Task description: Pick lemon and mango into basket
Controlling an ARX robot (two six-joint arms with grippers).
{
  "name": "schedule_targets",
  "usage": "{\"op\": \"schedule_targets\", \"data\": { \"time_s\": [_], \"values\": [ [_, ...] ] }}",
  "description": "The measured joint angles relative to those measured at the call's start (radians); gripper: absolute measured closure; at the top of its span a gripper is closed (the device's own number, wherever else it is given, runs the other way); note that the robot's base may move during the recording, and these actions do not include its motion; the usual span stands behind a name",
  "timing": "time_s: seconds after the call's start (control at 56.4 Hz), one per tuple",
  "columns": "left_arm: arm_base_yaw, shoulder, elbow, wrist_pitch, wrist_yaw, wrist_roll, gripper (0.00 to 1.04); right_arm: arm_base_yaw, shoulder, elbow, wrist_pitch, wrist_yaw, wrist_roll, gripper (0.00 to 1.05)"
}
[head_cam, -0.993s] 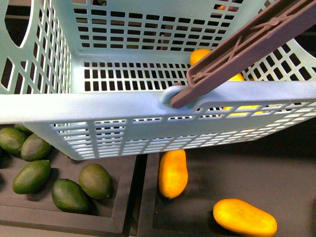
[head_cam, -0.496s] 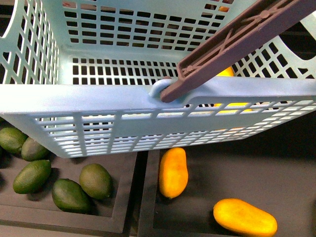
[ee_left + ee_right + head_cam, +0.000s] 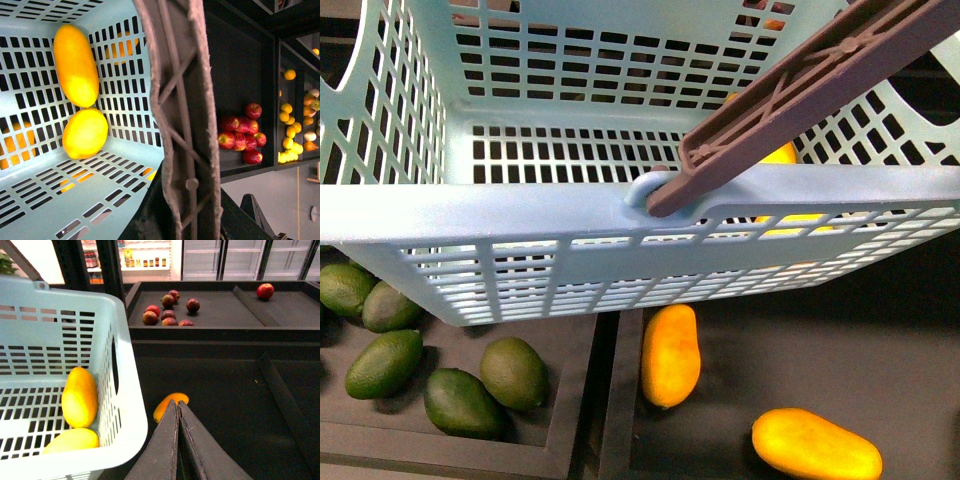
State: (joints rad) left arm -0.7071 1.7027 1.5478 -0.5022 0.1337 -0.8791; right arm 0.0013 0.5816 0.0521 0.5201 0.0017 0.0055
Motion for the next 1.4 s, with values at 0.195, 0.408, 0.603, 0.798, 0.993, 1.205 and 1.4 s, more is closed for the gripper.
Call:
{"op": "schedule_targets", "data": {
  "time_s": [0.195,0.408,0.603,0.798,0.993,1.205,1.4],
  "values": [
    [0.000,0.000,0.000,0.000,0.003,-0.001,0.98,0.000,-0.079,-0.034,-0.027,-0.002,0.000,1.03],
    [0.000,0.000,0.000,0.000,0.004,0.000,0.98,0.000,-0.186,-0.035,-0.126,-0.002,0.000,1.03],
    [0.000,0.000,0.000,0.000,0.002,0.000,0.98,0.000,-0.271,-0.035,-0.209,-0.002,0.000,1.03],
    [0.000,0.000,0.000,0.000,0.002,-0.001,0.98,0.000,-0.328,-0.035,-0.267,-0.002,0.000,1.03],
    [0.000,0.000,0.000,0.000,0.002,-0.001,0.98,0.000,-0.378,-0.035,-0.316,-0.002,0.000,1.03],
    [0.000,0.000,0.000,0.000,0.002,0.000,0.98,0.000,-0.497,-0.034,-0.468,-0.003,0.000,1.03],
    [0.001,0.000,0.000,0.000,0.002,-0.001,0.98,0.000,-0.574,-0.034,-0.518,-0.001,-0.002,0.98]
  ]
}}
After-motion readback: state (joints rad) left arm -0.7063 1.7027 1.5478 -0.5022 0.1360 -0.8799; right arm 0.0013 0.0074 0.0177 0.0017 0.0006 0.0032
